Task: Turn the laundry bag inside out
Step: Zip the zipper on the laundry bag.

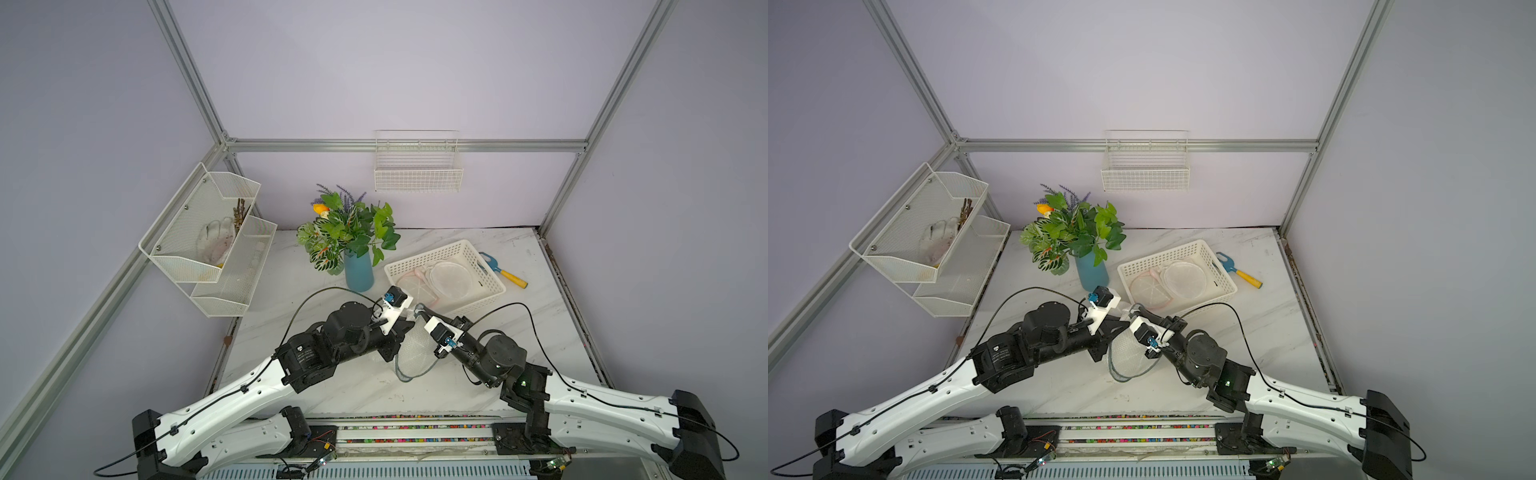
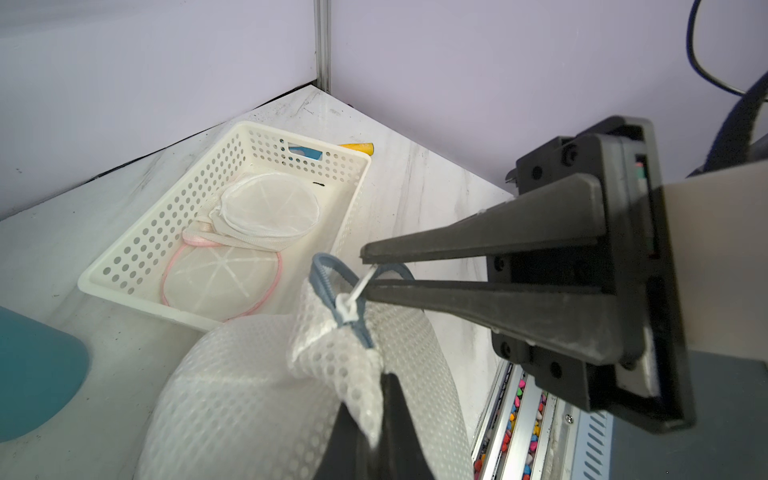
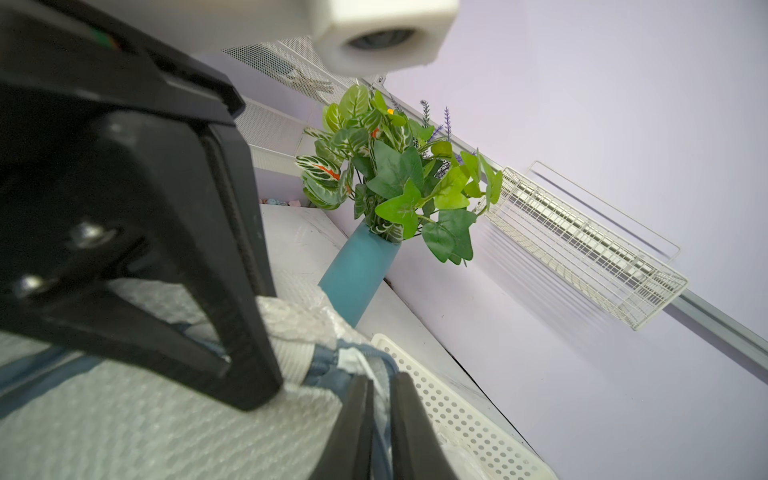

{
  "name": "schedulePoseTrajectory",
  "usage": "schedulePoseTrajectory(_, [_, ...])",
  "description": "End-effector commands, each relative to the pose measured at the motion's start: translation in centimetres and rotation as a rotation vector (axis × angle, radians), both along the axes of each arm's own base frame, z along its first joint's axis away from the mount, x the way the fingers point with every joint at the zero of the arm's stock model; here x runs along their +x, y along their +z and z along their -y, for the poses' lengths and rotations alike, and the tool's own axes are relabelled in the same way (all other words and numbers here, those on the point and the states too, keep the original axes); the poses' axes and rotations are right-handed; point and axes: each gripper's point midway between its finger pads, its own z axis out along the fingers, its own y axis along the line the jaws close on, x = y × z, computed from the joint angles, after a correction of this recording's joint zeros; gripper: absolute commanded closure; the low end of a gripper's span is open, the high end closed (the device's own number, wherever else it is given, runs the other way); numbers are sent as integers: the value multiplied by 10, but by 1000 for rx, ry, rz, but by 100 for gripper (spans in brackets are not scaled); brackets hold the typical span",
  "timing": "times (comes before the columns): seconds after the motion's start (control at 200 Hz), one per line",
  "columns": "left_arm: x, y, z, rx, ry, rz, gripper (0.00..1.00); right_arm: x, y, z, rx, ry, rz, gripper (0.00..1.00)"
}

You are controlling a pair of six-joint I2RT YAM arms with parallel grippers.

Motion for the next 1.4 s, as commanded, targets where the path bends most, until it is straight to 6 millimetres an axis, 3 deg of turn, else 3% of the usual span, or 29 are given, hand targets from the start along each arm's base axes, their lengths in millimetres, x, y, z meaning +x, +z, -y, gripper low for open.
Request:
schedulePoseTrajectory(0.0, [-7,26,2,-47,-42,38,100,-5,3,-2,32,29,-9,86])
schedulePoseTrajectory(0.385, [-18,20,9,0,-132,33,100,-7,1,-6,33,54,-37,86])
schedulePoseTrajectory(0.59, [-17,21,7,21,-136,58,100,-10,-2,-4,35,63,-60,100])
schedulePoseTrajectory(0.8, [-20,17,1,68,-148,84,100,-13,2,5,95,61,-127,100])
schedulePoseTrajectory(1.05, [-27,3,-12,142,-190,162,100,-17,-3,5,141,57,-388,100])
schedulePoseTrajectory(1.395, [-23,-12,-28,211,-156,245,100,-42,-11,-11,223,122,-824,100])
